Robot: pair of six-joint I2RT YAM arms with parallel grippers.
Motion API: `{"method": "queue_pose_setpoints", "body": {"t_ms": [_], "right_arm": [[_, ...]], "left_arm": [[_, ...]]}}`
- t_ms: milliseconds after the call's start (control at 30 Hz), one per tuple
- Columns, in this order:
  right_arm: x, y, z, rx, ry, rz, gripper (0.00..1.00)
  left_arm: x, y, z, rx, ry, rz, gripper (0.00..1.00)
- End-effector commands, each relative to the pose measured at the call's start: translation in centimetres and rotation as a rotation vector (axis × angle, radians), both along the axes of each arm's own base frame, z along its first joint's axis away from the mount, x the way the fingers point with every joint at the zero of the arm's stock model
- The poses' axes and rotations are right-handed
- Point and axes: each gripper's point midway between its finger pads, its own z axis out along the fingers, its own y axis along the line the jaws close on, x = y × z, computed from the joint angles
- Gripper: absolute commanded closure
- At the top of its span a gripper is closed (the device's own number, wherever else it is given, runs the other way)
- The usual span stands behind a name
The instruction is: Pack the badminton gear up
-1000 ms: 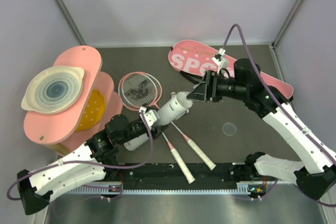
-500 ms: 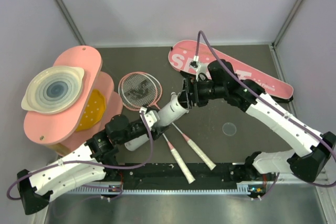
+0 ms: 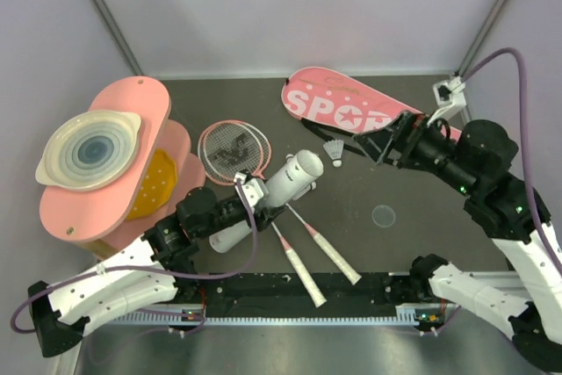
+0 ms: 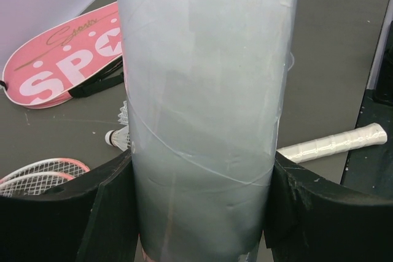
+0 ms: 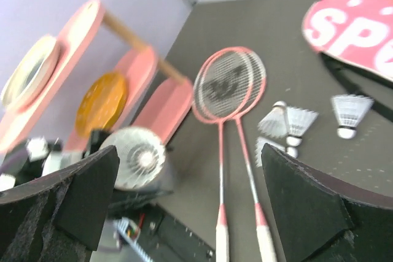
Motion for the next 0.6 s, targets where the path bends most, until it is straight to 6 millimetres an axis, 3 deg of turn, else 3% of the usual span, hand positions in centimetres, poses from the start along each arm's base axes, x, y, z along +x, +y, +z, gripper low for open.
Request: {"method": "queue_pose_setpoints", "body": {"t_ms": [0, 100, 167, 200, 300, 333, 567], "right_arm": [[5.1, -2.3, -6.9, -0.072, 0.271, -0.216, 0.04], [7.7, -1.8, -12.0, -0.114, 0.465, -0.271, 0.04], [9.5, -2.2, -13.9, -0.123, 0.53, -0.366, 0.04], [10.9, -2.1, -16.1, -0.156, 0.591, -0.417, 0.04], [13.6, -2.6, -18.3, -0.177, 0.646, -0.54, 0.04], [14.9, -2.8, -19.9, -0.19, 0.686, -0.588, 0.05], [19.9, -2.7, -26.2, -0.168, 0.86, -0.803, 0.13]], "left_arm": [[1.0, 0.7, 4.5, -0.093, -0.113, 0.058, 0.9], [1.2, 1.0, 6.0, -0.114, -0.144, 0.075, 0.9], [1.2, 1.0, 6.7, -0.113, -0.157, 0.072, 0.89], [1.2, 0.9, 6.8, -0.11, -0.16, 0.069, 0.89], [1.3, 0.8, 6.8, -0.101, -0.174, 0.067, 0.89], [1.4, 0.8, 6.5, -0.094, -0.177, 0.068, 0.89], [1.3, 0.8, 4.7, -0.096, -0.191, 0.064, 0.89]]}}
